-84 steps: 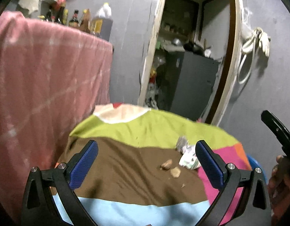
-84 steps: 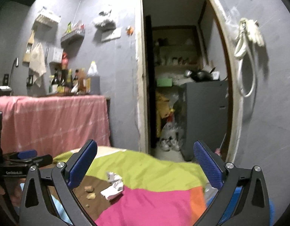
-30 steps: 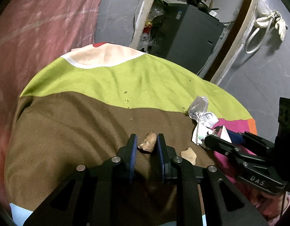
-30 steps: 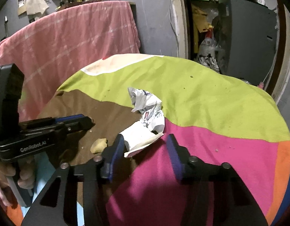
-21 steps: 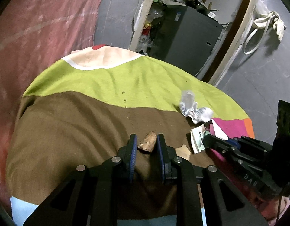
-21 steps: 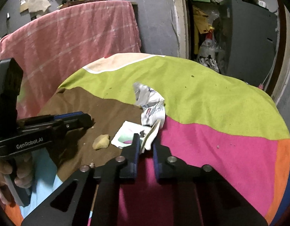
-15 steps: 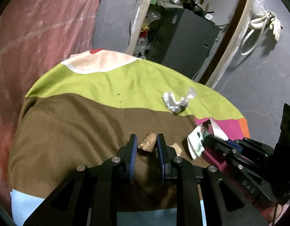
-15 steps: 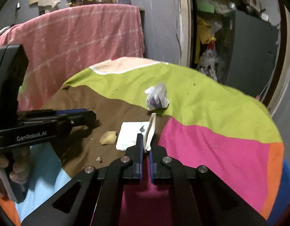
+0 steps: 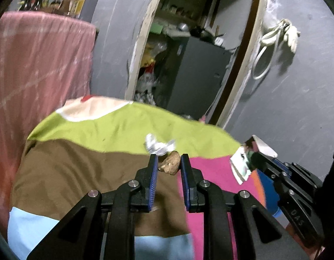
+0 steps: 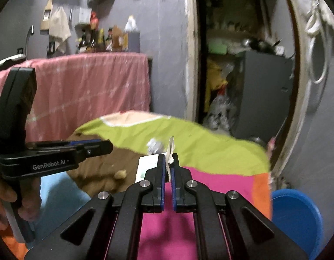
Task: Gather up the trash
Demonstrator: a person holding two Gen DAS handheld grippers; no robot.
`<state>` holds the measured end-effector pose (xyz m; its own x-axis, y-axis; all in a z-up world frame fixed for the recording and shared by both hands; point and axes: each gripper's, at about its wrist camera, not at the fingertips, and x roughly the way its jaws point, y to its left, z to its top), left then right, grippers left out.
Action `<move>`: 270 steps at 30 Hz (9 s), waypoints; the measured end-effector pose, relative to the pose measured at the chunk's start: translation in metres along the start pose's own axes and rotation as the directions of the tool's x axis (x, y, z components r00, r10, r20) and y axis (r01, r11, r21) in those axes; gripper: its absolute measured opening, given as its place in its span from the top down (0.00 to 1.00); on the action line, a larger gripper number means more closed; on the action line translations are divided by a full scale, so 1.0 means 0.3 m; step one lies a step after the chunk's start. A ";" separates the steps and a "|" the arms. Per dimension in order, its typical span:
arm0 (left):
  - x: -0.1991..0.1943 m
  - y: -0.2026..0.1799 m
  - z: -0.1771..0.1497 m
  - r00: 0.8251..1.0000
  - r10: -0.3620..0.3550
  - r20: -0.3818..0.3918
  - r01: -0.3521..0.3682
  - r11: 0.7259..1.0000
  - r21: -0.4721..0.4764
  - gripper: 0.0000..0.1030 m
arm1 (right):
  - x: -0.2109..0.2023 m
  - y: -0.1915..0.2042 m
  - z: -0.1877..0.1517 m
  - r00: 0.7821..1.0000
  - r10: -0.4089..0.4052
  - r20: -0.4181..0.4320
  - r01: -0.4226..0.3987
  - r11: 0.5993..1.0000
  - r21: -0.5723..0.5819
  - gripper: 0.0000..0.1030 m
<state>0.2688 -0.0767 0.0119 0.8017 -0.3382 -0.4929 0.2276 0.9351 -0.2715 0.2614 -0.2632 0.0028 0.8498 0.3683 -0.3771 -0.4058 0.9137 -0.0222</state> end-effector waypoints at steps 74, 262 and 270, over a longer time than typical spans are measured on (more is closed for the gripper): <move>0.467 -0.826 -0.179 0.972 -0.193 -0.136 0.203 0.977 0.067 0.71 | -0.420 -0.785 -0.306 0.910 -0.411 -0.043 0.402 0.855 0.329 0.95; -0.004 -0.803 -0.006 0.901 -0.225 0.372 0.149 0.963 0.223 0.85 | -0.564 -0.531 -0.064 0.795 -0.504 0.337 0.450 0.863 0.227 0.80; 0.115 -0.868 -0.064 0.932 -0.216 0.290 0.147 0.959 0.244 0.85 | -0.557 -0.617 -0.157 0.822 -0.508 0.256 0.445 0.855 0.267 0.80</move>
<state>0.2266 -0.3340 0.0498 0.8585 -0.4870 -0.1605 0.4705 0.8726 -0.1311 0.1786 -0.5020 0.0263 0.9912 -0.1175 -0.0614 0.1212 0.9908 0.0608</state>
